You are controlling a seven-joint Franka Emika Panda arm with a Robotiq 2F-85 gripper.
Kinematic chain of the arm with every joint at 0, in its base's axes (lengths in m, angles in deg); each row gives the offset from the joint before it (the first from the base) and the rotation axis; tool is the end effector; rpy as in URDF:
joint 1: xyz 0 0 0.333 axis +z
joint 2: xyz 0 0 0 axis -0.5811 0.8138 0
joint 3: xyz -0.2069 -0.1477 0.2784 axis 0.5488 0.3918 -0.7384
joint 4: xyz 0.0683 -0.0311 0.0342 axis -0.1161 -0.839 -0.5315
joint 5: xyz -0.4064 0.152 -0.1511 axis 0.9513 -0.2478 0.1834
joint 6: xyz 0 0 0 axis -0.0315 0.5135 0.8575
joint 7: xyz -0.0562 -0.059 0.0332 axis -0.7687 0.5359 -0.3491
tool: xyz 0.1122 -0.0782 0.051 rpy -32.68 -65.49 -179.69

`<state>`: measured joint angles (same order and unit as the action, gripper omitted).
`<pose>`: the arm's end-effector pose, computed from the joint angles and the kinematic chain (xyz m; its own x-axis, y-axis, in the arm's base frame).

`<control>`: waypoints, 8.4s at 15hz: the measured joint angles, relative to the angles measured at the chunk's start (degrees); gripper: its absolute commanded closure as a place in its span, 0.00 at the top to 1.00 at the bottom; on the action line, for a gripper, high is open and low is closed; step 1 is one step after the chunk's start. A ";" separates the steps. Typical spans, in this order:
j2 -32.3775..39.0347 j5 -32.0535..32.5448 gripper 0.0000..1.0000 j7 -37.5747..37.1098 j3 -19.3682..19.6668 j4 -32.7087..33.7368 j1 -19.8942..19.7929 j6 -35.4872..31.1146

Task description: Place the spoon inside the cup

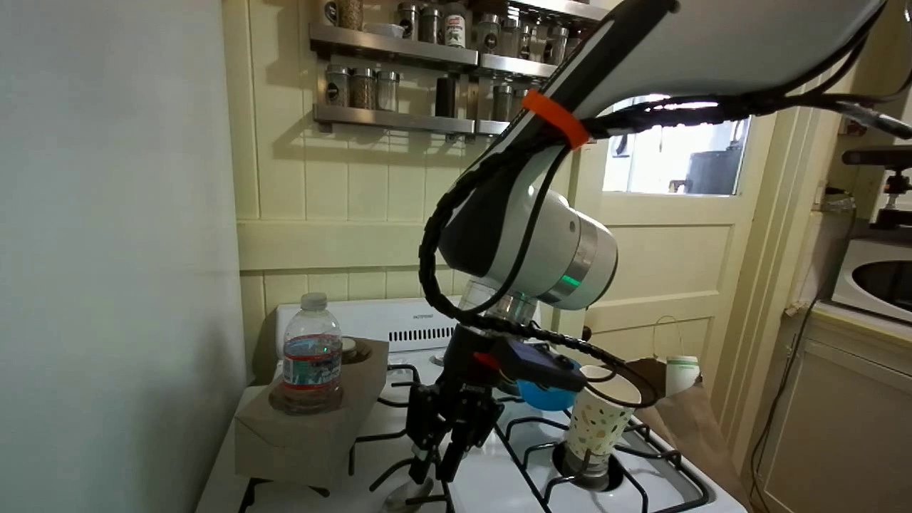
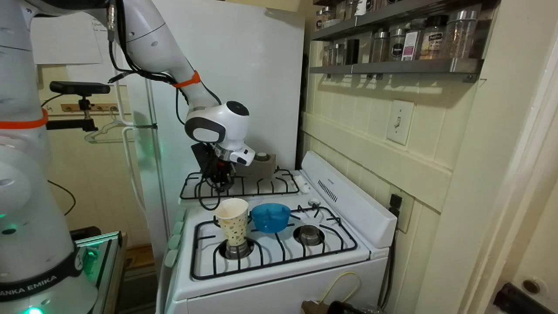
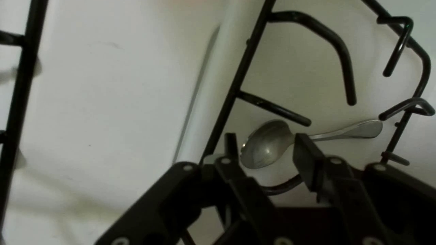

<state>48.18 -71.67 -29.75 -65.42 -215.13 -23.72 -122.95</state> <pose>0.4611 0.2288 0.2147 0.9810 0.1930 -0.0197 0.1662 -0.8886 -0.4276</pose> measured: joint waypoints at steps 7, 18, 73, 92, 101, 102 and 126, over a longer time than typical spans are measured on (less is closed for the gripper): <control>1.72 0.21 0.35 -1.20 -0.01 0.98 0.00 -0.04; 3.46 0.38 0.46 -2.93 -0.01 2.07 -0.01 -0.69; -22.28 27.51 0.03 -30.15 8.41 -13.98 -7.19 3.80; -29.24 27.46 1.00 -4.09 12.19 -15.06 2.54 15.64; -19.72 33.70 1.00 16.43 11.09 -13.13 4.23 15.60; -19.19 35.01 1.00 18.42 11.00 -12.80 4.16 15.60; -5.21 47.08 0.96 32.85 3.12 -8.33 3.74 -6.55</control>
<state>42.97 -24.59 3.10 -62.31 -223.46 -19.98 -129.50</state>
